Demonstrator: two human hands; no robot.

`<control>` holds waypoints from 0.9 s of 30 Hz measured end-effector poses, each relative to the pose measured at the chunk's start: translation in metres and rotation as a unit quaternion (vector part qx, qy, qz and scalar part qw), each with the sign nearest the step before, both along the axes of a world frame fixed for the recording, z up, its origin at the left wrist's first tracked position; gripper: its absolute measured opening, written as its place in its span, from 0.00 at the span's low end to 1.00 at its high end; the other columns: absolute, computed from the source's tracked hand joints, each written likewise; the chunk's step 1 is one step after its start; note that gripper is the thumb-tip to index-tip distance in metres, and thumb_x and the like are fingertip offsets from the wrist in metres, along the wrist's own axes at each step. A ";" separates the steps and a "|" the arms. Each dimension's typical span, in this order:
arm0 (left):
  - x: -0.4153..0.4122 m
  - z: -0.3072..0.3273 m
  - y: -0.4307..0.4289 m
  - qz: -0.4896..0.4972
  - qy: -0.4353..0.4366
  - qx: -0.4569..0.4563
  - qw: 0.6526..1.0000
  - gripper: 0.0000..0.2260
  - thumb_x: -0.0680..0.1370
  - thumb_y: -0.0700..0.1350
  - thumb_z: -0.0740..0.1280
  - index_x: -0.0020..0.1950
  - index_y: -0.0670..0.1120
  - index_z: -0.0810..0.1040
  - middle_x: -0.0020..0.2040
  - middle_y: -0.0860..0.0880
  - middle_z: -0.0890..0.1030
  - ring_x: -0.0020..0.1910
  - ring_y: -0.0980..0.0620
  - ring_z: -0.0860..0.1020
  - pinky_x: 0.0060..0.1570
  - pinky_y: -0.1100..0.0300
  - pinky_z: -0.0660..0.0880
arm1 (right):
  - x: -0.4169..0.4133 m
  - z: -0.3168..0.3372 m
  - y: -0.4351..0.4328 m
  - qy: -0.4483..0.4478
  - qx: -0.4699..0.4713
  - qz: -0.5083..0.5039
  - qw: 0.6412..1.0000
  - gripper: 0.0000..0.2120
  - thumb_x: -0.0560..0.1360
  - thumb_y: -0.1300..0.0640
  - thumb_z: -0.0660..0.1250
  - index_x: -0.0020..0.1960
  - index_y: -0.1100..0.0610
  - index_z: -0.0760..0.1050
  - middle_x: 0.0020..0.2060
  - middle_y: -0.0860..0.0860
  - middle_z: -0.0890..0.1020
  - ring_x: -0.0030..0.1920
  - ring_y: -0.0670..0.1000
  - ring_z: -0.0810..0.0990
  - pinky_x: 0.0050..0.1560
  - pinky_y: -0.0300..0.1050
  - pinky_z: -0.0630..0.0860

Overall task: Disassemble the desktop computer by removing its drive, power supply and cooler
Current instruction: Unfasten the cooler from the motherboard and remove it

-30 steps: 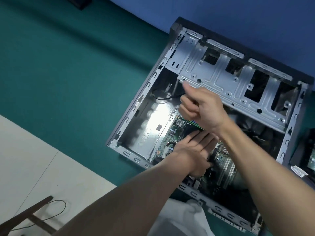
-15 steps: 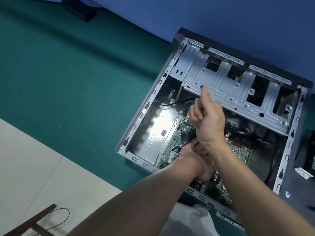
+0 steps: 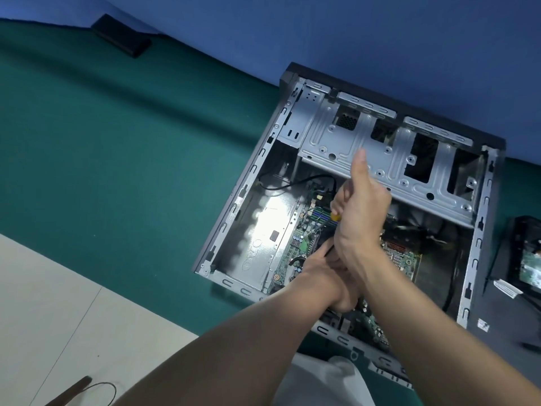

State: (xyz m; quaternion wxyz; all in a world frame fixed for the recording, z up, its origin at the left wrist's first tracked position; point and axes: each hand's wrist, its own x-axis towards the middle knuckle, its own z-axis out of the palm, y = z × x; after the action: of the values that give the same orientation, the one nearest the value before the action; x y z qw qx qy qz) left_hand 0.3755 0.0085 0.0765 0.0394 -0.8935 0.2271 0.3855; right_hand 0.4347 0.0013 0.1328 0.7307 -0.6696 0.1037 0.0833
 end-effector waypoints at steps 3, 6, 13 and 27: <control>0.000 -0.003 0.000 -0.006 0.000 0.003 1.000 0.25 0.83 0.52 0.49 0.78 0.46 0.55 0.79 0.46 0.57 0.78 0.47 0.50 0.75 0.44 0.39 | -0.006 -0.004 -0.001 -0.031 0.046 0.030 0.998 0.27 0.76 0.41 0.60 0.22 0.50 0.61 0.19 0.48 0.60 0.22 0.51 0.57 0.28 0.41 0.60; -0.001 0.001 0.002 0.039 -0.003 -0.028 0.999 0.27 0.83 0.54 0.47 0.80 0.45 0.47 0.81 0.47 0.47 0.78 0.48 0.40 0.74 0.46 0.34 | 0.007 -0.007 -0.009 -0.019 0.038 0.151 0.988 0.28 0.78 0.42 0.58 0.21 0.50 0.61 0.18 0.46 0.58 0.21 0.50 0.56 0.26 0.39 0.59; -0.002 0.010 0.005 0.093 0.010 -0.077 0.993 0.31 0.84 0.58 0.45 0.78 0.43 0.34 0.73 0.50 0.25 0.66 0.52 0.20 0.64 0.53 0.22 | 0.038 0.015 -0.027 -0.087 -0.365 0.410 0.831 0.27 0.81 0.42 0.53 0.29 0.55 0.71 0.23 0.49 0.74 0.26 0.49 0.73 0.35 0.42 0.68; -0.008 -0.008 0.002 0.118 -0.049 -0.098 0.987 0.33 0.83 0.57 0.49 0.79 0.43 0.36 0.79 0.47 0.34 0.76 0.49 0.32 0.72 0.50 0.32 | 0.040 0.046 -0.013 -0.177 -0.622 0.557 0.521 0.19 0.76 0.58 0.63 0.28 0.56 0.64 0.26 0.51 0.68 0.26 0.48 0.68 0.24 0.38 0.59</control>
State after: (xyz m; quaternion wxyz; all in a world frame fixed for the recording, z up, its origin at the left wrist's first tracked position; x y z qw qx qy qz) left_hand 0.3673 0.0107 0.0686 -0.0828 -0.9314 0.1549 0.3187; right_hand 0.4742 -0.0115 0.1785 -0.0640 -0.8757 -0.3966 0.2678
